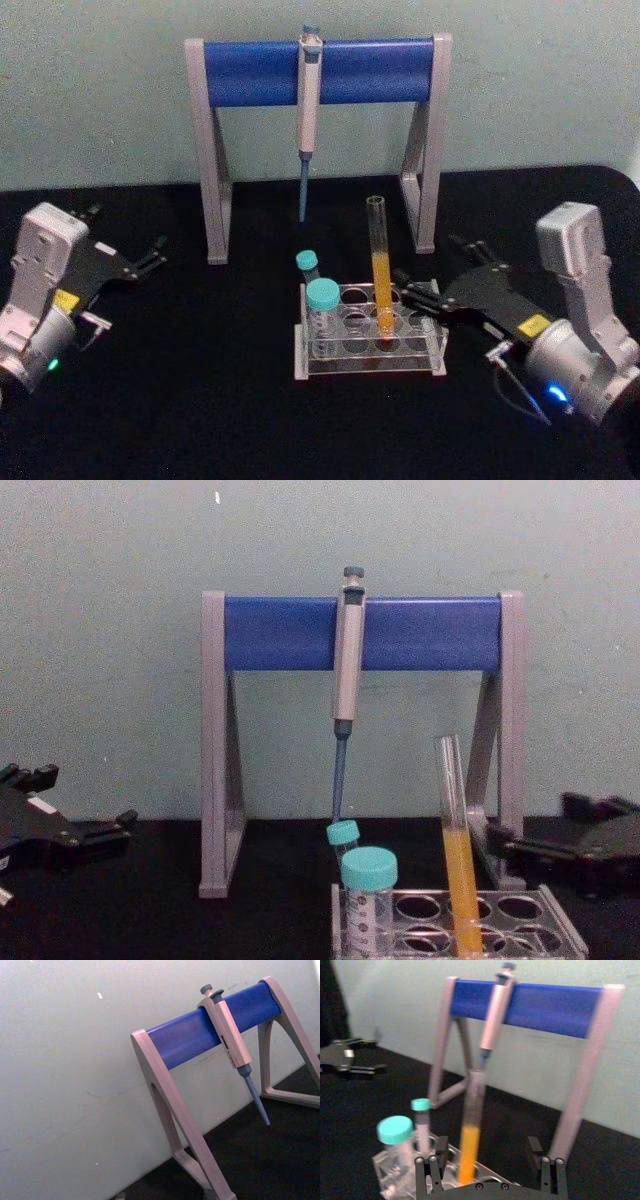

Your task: Pick up the test tube from the test tube rack, shake it, then place it back into the test tube rack.

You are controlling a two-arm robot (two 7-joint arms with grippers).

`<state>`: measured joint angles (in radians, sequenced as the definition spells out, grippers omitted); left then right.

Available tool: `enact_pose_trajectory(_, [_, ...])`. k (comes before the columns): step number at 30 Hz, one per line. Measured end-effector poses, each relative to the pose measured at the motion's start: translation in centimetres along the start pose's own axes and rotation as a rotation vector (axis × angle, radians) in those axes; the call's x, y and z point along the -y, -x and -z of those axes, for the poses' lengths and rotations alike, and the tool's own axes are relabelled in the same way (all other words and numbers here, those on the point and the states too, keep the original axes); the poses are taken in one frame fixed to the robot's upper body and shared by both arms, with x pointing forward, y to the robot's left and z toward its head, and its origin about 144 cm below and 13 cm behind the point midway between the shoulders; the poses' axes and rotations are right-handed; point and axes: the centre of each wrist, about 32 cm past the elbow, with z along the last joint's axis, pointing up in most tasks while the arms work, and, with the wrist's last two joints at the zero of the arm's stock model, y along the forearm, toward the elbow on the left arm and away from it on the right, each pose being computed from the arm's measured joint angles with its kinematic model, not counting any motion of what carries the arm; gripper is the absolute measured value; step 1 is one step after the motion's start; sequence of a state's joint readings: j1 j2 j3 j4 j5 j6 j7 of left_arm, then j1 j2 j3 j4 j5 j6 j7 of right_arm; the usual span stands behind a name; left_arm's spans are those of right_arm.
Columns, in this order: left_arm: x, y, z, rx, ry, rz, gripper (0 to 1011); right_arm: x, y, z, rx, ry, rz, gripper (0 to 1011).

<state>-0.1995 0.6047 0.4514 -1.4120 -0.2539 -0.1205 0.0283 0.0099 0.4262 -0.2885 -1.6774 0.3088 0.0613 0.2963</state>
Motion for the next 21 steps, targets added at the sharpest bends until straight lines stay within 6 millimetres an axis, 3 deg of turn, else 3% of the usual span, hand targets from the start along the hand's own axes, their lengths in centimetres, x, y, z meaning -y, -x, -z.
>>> enact_pose_trajectory(10, [0.0, 0.0, 0.0, 0.0, 0.0, 0.0, 1001, 2.1, 0.8, 1.9, 0.044, -0.02, 0.237, 1000])
enact_pose_trajectory(21, [0.0, 0.0, 0.0, 0.0, 0.0, 0.0, 1002, 1.9, 1.2, 4.2, 0.055, 0.041, 0.325, 1000])
